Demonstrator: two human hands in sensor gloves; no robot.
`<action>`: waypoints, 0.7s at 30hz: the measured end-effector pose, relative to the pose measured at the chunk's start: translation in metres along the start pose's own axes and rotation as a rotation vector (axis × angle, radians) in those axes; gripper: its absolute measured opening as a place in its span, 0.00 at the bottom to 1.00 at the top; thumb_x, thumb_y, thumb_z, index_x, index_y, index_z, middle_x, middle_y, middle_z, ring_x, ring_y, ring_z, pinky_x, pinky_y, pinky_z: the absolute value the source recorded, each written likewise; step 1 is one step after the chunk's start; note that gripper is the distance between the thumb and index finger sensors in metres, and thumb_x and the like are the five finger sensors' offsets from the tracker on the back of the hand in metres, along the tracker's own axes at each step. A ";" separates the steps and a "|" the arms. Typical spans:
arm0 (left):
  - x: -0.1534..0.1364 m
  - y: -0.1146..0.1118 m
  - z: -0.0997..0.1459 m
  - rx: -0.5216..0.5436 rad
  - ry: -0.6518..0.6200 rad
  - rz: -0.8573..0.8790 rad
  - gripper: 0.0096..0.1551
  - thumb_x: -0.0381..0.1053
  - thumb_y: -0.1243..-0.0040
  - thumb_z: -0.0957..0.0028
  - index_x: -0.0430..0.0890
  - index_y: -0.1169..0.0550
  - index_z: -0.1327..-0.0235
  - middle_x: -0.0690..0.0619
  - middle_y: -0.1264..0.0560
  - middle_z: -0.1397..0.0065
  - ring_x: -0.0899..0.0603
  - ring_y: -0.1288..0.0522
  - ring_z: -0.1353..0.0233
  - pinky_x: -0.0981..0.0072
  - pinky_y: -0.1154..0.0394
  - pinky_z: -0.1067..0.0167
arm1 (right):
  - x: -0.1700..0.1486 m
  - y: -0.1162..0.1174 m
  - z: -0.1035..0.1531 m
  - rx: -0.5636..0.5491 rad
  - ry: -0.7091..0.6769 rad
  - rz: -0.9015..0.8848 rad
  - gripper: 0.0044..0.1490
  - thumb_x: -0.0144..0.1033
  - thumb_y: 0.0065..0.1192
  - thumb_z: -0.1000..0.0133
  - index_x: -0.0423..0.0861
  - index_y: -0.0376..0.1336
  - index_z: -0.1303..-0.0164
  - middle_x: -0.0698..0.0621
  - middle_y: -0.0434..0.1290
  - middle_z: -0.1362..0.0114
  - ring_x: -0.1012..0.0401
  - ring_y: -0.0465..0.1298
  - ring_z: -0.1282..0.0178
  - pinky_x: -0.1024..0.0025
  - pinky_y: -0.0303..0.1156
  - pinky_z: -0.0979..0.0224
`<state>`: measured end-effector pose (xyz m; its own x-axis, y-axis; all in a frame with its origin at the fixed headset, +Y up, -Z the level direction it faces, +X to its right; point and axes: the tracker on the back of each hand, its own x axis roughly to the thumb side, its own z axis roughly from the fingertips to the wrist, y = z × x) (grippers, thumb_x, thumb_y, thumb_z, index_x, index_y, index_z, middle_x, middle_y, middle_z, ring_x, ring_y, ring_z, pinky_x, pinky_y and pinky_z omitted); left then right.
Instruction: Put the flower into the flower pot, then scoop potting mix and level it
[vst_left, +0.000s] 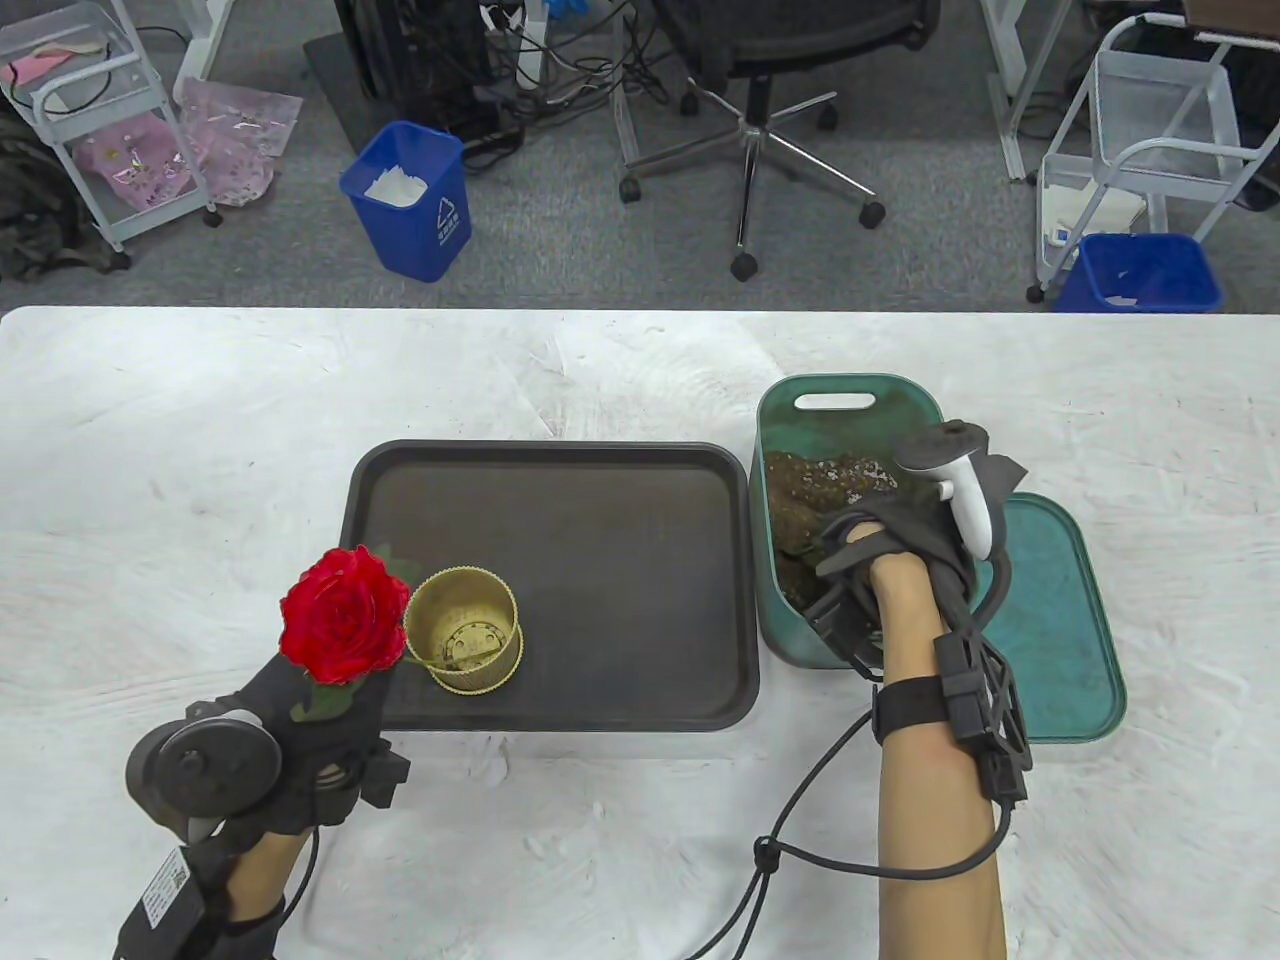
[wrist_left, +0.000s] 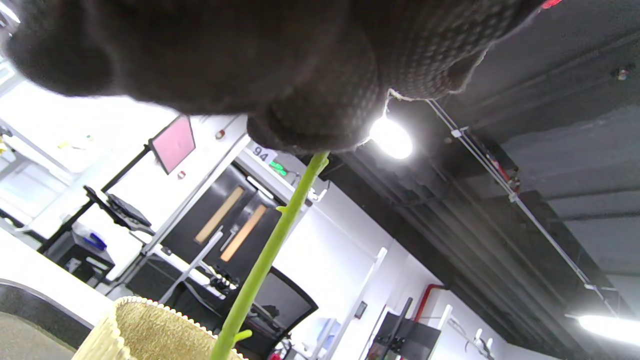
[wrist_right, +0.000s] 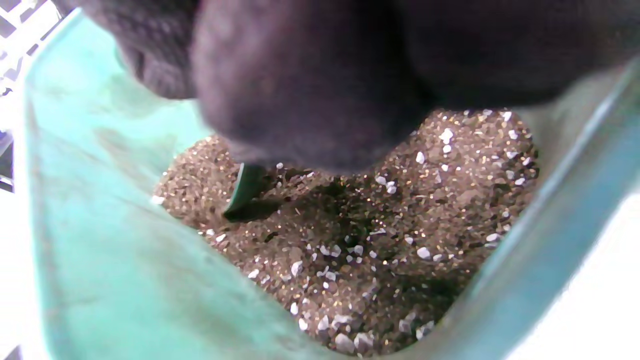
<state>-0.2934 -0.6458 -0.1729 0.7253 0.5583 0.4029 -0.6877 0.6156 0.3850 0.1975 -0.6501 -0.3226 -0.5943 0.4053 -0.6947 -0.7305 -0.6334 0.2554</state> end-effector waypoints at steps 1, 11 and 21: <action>0.000 0.000 0.000 0.000 0.000 0.000 0.24 0.60 0.38 0.56 0.46 0.13 0.57 0.52 0.13 0.64 0.51 0.16 0.78 0.58 0.15 0.67 | -0.001 -0.001 0.001 -0.003 -0.002 -0.012 0.31 0.46 0.60 0.52 0.38 0.69 0.47 0.44 0.83 0.61 0.60 0.84 0.80 0.66 0.83 0.79; 0.001 0.000 0.000 -0.010 -0.021 0.000 0.24 0.60 0.38 0.56 0.46 0.13 0.57 0.52 0.13 0.64 0.51 0.16 0.78 0.58 0.15 0.67 | -0.013 -0.014 0.022 -0.024 -0.042 -0.133 0.31 0.46 0.60 0.52 0.38 0.69 0.48 0.44 0.83 0.61 0.60 0.84 0.80 0.66 0.83 0.80; 0.003 -0.003 0.002 -0.015 -0.030 0.000 0.24 0.60 0.38 0.56 0.46 0.13 0.57 0.52 0.13 0.64 0.51 0.16 0.78 0.58 0.15 0.67 | -0.024 -0.033 0.042 -0.025 -0.124 -0.298 0.31 0.46 0.60 0.52 0.38 0.70 0.48 0.44 0.83 0.61 0.60 0.84 0.80 0.66 0.83 0.80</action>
<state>-0.2888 -0.6470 -0.1712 0.7236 0.5417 0.4277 -0.6872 0.6236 0.3728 0.2214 -0.6111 -0.2859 -0.3927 0.6517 -0.6490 -0.8709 -0.4902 0.0347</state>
